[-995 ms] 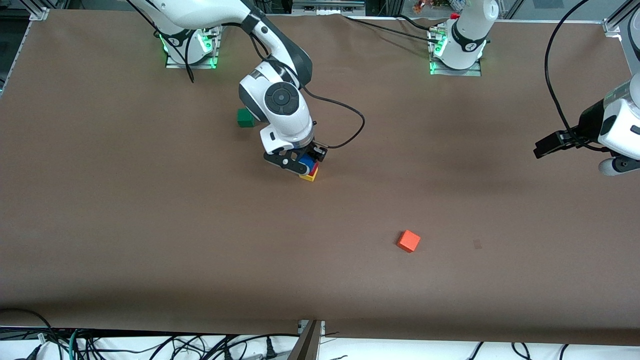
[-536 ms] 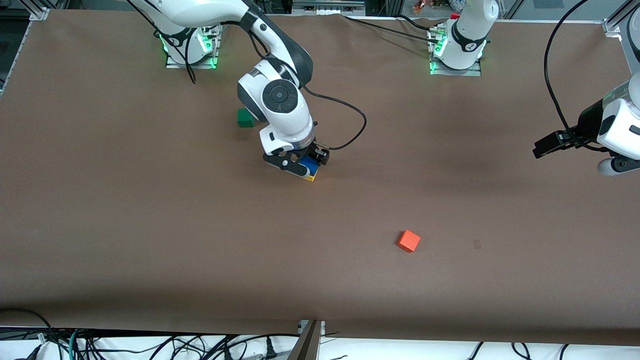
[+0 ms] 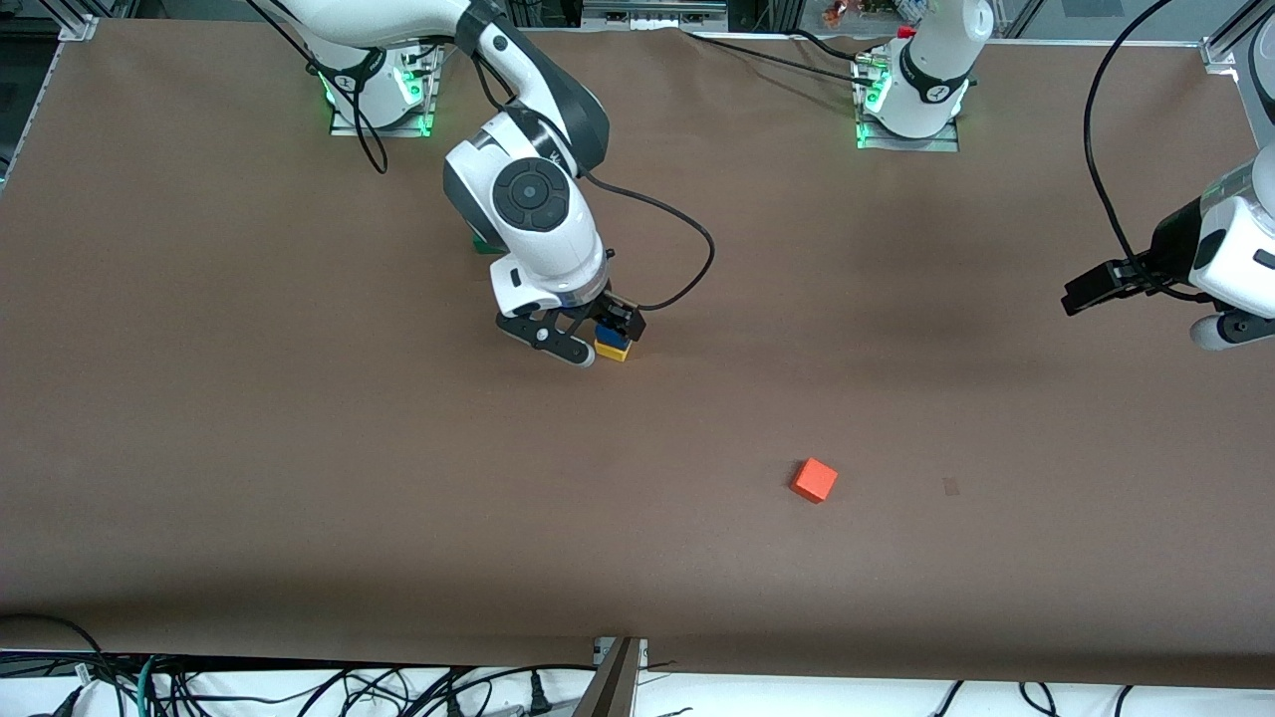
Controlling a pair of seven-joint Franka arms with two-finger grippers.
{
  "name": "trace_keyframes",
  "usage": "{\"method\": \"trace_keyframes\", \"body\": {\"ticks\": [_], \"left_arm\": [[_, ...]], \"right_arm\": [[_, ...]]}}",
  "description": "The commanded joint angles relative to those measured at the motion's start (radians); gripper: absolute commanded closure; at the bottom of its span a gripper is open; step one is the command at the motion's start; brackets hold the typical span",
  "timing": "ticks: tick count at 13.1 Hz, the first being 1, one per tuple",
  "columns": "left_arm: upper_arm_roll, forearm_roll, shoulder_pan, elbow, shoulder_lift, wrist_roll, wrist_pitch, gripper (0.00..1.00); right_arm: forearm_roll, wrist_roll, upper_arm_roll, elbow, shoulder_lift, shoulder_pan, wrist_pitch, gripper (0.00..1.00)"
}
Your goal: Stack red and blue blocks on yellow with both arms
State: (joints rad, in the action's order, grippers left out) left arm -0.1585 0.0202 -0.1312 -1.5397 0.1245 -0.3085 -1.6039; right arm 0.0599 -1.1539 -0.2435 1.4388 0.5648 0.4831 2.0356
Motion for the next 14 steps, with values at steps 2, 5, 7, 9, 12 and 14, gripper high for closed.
{"method": "trace_keyframes", "body": {"ticks": [2, 5, 7, 9, 12, 14], "left_arm": [[-0.004, -0.017, -0.005, 0.016, 0.006, 0.022, 0.002, 0.0], [-0.004, -0.019, -0.005, 0.016, 0.006, 0.022, 0.002, 0.0], [-0.004, -0.019, -0.007, 0.016, 0.006, 0.022, 0.002, 0.0], [-0.004, -0.019, -0.005, 0.016, 0.006, 0.022, 0.002, 0.0], [-0.004, -0.019, -0.005, 0.016, 0.006, 0.022, 0.002, 0.0], [-0.004, -0.019, -0.005, 0.018, 0.006, 0.022, 0.002, 0.0]], "right_arm": [[-0.002, 0.213, 0.004, 0.003, -0.094, -0.113, -0.162, 0.0], [-0.061, 0.412, 0.065, 0.017, -0.199, -0.158, -0.28, 0.0], [-0.147, 0.573, 0.171, 0.032, -0.271, -0.158, -0.365, 0.0], [-0.181, 0.725, 0.255, 0.086, -0.369, -0.156, -0.415, 0.0], [-0.172, 0.896, 0.316, 0.175, -0.497, -0.156, -0.456, 0.0], [-0.141, 0.977, 0.351, 0.207, -0.546, -0.156, -0.457, 0.0]]}}
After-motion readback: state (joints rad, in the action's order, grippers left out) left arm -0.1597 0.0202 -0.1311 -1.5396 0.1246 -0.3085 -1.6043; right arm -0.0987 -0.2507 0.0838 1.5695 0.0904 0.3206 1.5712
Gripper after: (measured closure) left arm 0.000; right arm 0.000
